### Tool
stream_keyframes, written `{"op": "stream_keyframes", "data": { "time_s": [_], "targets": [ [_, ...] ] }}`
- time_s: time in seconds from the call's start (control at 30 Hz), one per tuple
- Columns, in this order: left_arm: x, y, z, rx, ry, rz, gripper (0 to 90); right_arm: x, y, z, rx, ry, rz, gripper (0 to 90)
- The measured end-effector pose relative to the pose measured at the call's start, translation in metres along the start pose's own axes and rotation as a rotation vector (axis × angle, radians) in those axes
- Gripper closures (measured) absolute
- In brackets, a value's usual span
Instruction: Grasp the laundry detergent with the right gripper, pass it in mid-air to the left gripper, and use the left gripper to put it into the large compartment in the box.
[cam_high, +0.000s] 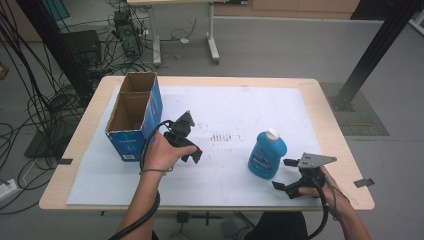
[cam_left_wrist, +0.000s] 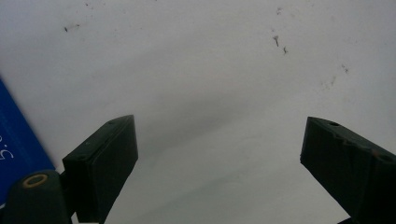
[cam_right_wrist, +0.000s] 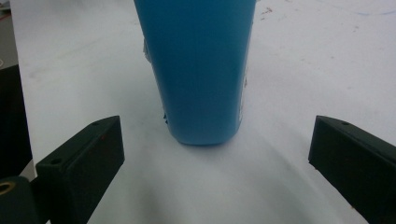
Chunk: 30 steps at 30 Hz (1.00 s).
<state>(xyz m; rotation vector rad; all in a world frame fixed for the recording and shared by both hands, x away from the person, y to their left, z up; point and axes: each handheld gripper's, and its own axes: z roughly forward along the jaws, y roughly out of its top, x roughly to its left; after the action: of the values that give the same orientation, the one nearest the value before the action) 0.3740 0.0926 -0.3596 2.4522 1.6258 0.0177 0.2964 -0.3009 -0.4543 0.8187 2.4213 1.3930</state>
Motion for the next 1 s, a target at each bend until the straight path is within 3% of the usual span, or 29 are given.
{"op": "stream_keyframes", "data": {
  "time_s": [0.47, 1.0],
  "targets": [
    [-0.001, -0.001, 0.0, -0.002, -0.004, -0.005, 11.5, 0.002, -0.003, 0.005, -0.112, -0.015, -0.015, 3.8],
    [0.001, -0.003, -0.001, -0.002, -0.006, -0.01, 11.5, 0.002, -0.006, 0.012, -0.169, -0.027, -0.002, 3.8]
  ]
}}
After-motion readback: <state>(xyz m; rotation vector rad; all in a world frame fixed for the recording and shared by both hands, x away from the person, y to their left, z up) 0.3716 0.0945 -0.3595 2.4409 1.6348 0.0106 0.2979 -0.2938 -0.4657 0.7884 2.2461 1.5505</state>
